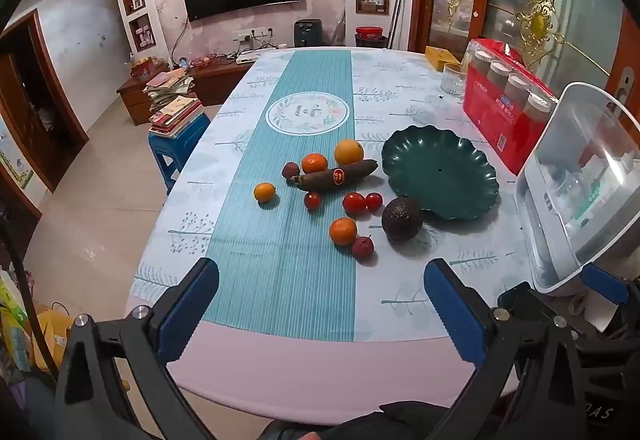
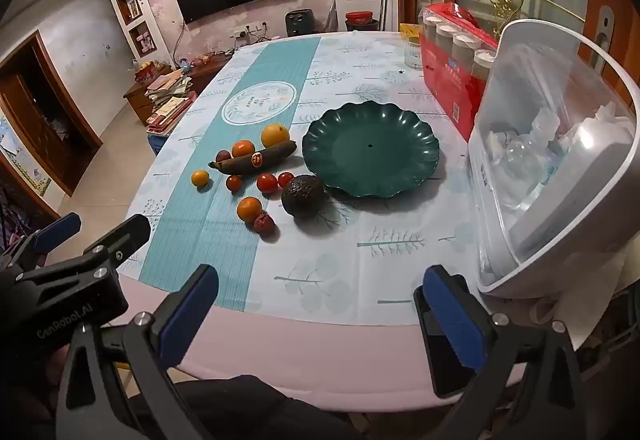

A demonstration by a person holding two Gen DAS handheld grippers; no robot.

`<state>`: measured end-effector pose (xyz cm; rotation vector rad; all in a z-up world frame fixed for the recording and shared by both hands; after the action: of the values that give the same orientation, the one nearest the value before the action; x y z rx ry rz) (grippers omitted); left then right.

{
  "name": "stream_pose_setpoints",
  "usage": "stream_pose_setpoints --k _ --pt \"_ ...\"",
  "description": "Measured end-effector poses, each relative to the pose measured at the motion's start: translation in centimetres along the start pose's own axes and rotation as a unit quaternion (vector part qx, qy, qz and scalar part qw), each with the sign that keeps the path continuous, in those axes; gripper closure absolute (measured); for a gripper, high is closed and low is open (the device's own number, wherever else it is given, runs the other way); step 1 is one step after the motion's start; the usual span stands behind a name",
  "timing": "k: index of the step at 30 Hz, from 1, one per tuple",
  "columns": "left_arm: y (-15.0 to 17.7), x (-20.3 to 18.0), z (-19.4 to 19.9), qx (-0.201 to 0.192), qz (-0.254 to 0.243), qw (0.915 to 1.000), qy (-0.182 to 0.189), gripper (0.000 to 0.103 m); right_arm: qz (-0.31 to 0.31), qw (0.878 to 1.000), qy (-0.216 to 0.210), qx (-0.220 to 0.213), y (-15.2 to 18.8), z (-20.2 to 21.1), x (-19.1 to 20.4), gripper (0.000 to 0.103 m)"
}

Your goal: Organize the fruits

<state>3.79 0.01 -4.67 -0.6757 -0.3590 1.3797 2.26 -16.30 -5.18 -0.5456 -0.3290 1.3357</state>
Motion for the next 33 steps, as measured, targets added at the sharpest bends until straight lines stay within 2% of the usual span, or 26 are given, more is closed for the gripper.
stream_pose_setpoints --k 33 --pt "0.1 1.1 2.0 -0.012 -0.001 0.9999 -0.013 0.001 0.006 1.000 -0.002 -0.016 0.0 0.8 0.3 0.001"
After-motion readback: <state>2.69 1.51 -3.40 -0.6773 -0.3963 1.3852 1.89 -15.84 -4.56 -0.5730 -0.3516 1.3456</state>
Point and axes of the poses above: each gripper's, at about its wrist camera, not at the fingertips, and z roughly against the way its jaws point, x to its left, y to its underside, the point moved 6 cm from there along -z, roughly the way its jaws point, and after that the axes turned 13 degrees about y, right-handed, at the moved point
